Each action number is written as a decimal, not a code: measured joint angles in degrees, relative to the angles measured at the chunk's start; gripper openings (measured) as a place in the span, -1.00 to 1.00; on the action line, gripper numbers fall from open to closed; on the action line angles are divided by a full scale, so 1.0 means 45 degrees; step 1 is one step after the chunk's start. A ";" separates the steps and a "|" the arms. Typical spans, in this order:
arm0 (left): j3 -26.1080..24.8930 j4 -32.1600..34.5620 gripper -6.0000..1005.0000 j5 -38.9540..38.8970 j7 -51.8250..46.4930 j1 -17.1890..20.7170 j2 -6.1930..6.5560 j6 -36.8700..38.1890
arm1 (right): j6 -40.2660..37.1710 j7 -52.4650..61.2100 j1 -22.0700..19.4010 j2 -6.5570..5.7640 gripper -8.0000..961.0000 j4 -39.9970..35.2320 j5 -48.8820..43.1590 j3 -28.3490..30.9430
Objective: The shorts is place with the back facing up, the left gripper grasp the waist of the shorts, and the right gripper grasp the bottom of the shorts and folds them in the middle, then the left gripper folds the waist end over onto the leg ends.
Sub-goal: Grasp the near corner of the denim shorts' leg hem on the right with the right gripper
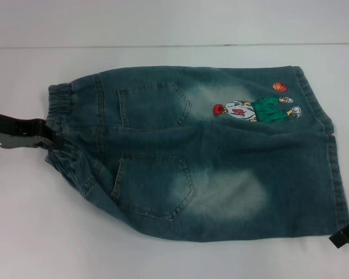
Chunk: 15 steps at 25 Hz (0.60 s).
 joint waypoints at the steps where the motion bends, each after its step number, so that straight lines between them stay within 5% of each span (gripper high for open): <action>1: 0.0000 0.0000 -0.88 0.0000 0.0012 0.0003 -0.0006 0.0000 | 0.0013 -0.0017 0.0012 0.0005 0.76 0.0011 0.0022 0.0014; 15: 0.0001 -0.0001 -0.88 0.0000 0.0127 0.0039 -0.0051 -0.0018 | 0.0329 -0.0185 0.0212 0.0018 0.74 0.0113 0.0230 0.0095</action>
